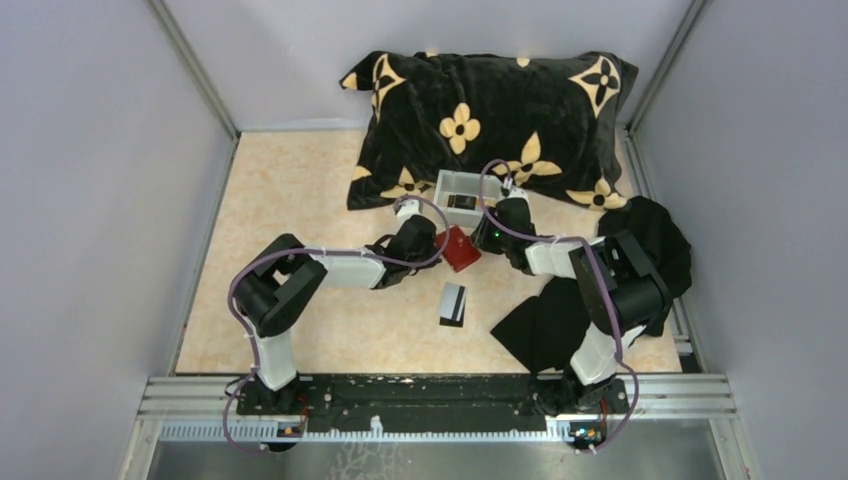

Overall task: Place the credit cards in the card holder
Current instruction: Close the card holder at the center of the board.

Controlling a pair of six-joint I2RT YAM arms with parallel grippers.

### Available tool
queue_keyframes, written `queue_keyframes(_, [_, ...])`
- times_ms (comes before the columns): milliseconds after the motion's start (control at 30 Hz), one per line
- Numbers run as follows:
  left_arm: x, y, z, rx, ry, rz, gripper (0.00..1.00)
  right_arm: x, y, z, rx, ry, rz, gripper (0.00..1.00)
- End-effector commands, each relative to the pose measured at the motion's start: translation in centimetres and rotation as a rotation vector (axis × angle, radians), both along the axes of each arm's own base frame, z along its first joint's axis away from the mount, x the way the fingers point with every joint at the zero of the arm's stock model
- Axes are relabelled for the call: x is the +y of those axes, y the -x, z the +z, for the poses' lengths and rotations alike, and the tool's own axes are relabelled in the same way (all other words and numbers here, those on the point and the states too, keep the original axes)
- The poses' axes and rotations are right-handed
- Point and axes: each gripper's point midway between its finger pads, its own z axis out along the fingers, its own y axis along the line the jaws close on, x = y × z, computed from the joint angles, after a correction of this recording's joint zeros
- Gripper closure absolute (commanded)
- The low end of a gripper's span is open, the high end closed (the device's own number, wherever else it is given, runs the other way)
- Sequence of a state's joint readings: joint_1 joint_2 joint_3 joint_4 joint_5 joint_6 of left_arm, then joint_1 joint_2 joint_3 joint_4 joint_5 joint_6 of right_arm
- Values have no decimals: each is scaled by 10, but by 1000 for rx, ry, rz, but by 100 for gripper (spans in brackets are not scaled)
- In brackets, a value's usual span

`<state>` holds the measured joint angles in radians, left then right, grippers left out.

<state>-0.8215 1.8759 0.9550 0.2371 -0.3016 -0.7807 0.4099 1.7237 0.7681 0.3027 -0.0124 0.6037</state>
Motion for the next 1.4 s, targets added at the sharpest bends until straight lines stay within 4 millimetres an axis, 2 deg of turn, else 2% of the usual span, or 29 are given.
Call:
queue_keyframes(0, [32,0,-19,34,-113,35,100,0,22,14,-5,-39,4,68])
queue_keyframes(233, [38,-6,-15,24,-102,32,100,2,45,23,-12,-37,-4,68])
queue_keyframes(367, [35,-3,-15,31,-84,17,100,-2,40,34,-38,3,-10,68])
queue_keyframes(500, [35,0,-10,22,-63,15,100,-3,34,56,-75,68,-1,68])
queue_keyframes(600, [34,1,-6,15,-42,11,100,3,27,68,-84,104,22,67])
queue_keyframes(700, [32,5,-6,22,-21,4,100,13,21,71,-72,136,52,65])
queue_keyframes(933, [29,14,-8,37,33,-13,100,27,15,65,-17,215,80,62])
queue_keyframes(1033, [27,17,-9,43,56,-20,100,29,17,57,15,247,87,62])
queue_keyframes(1300, [23,18,-8,45,74,-30,100,33,24,57,26,282,101,62])
queue_keyframes(1333, [23,18,-8,45,76,-29,100,33,25,46,50,299,106,62])
queue_keyframes(1367, [23,18,-8,46,77,-30,100,34,25,44,53,305,109,62])
